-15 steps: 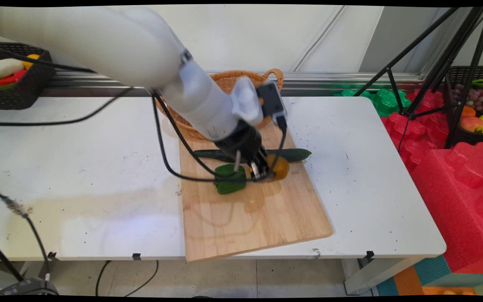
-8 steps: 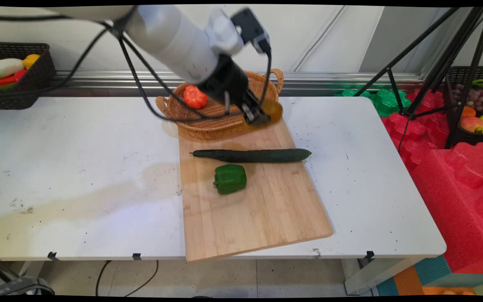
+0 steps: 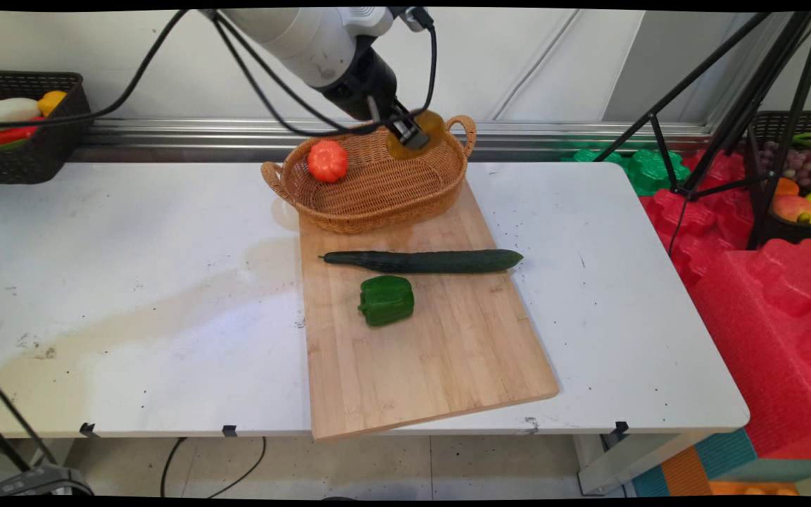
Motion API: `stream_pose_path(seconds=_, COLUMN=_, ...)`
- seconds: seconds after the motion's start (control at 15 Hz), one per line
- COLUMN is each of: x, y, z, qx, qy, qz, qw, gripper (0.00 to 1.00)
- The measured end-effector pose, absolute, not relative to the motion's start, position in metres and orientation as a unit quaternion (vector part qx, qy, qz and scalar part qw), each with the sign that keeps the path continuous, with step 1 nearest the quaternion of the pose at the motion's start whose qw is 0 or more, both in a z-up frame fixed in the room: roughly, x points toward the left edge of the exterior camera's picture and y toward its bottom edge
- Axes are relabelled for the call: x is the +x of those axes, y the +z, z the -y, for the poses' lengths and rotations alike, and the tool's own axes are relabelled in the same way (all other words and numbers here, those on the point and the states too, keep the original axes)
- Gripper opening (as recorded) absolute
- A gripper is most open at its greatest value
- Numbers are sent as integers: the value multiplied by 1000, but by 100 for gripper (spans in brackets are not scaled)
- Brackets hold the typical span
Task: Place the picked object in the vegetable basket
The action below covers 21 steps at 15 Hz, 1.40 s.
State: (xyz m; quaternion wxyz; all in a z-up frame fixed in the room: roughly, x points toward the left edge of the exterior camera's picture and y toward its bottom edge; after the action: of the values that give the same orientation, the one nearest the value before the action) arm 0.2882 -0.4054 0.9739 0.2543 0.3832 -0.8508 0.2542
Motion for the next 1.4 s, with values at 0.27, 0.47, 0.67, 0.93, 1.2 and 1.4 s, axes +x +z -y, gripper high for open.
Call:
stream_pose_path(seconds=0.27, x=298, y=956, z=445, qx=408, qy=263, qz=842, qw=236, gripper=0)
stream_pose_path(seconds=0.47, x=299, y=937, z=472, qx=423, qy=261, qz=838, qw=225, gripper=0)
stream_pose_path(seconds=0.67, x=294, y=913, z=502, qx=436, qy=253, qz=836, qw=216, gripper=0)
stream_pose_path(seconds=0.93, x=285, y=886, z=531, qx=447, qy=244, qz=835, qw=208, gripper=0)
stream_pose_path(seconds=1.2, x=280, y=866, z=550, qx=455, qy=237, qz=834, qw=201, gripper=0)
stream_pose_path(seconds=1.4, x=277, y=849, z=565, qx=462, qy=229, qz=834, qw=195, gripper=0)
